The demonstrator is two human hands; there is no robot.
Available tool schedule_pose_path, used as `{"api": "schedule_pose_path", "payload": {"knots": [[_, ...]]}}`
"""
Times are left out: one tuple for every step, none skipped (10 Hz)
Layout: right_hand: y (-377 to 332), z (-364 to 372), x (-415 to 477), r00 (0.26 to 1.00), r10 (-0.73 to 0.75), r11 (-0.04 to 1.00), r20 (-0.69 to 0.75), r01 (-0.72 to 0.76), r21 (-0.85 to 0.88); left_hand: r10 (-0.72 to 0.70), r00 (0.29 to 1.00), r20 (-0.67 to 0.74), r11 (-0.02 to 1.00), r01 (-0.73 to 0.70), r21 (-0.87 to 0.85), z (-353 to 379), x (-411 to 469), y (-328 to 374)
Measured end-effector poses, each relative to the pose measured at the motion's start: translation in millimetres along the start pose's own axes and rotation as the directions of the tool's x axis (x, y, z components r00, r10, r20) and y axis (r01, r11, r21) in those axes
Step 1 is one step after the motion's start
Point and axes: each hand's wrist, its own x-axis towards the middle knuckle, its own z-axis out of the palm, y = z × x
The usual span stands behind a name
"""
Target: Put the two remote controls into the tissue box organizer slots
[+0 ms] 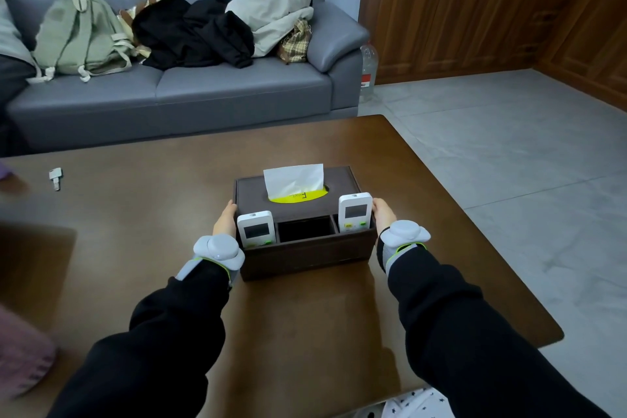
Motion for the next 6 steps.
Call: {"api": "schedule_pose_path", "payload": {"knots": [[0.2, -2.4, -1.3, 1.000, 0.017, 1.000, 0.021, -0.017, -0.013, -0.014, 1.000, -0.011, 1.000, 0.014, -0.004, 0.5, -1.5, 0.3], [1.5, -2.8, 1.7, 1.000, 0.004, 1.000, -0.006, -0.004, 0.000, -0.017, 1.000, -0.023, 1.000, 0.016, -0.012, 1.7, 0.0, 0.3], [-1.1, -2.4, 0.9, 0.999, 0.038, 0.998, 0.017, -0.038, 0.050, -0.005, 1.000, -0.009, 0.999, 0.005, 0.032, 2.9, -4.2, 1.6], [2.0, -3.9, 4.0, 0.997, 0.052, 0.995, 0.061, -0.058, 0.086, 0.026, 1.000, 0.008, 0.996, -0.026, 0.086, 1.7, -1.9, 10.6], [-1.3, -11.8, -2.2, 0.981, 0.081, 0.988, 0.178, -0.102, 0.114, 0.165, 0.986, 0.007, 0.972, -0.164, 0.171, 1.6, -10.4, 34.7], [-4.2, -27.0, -2.9, 0.966, 0.103, 0.983, 0.236, -0.135, 0.124, 0.289, 0.954, 0.074, 0.936, -0.298, 0.186, 18.8, -23.4, 65.4]]}}
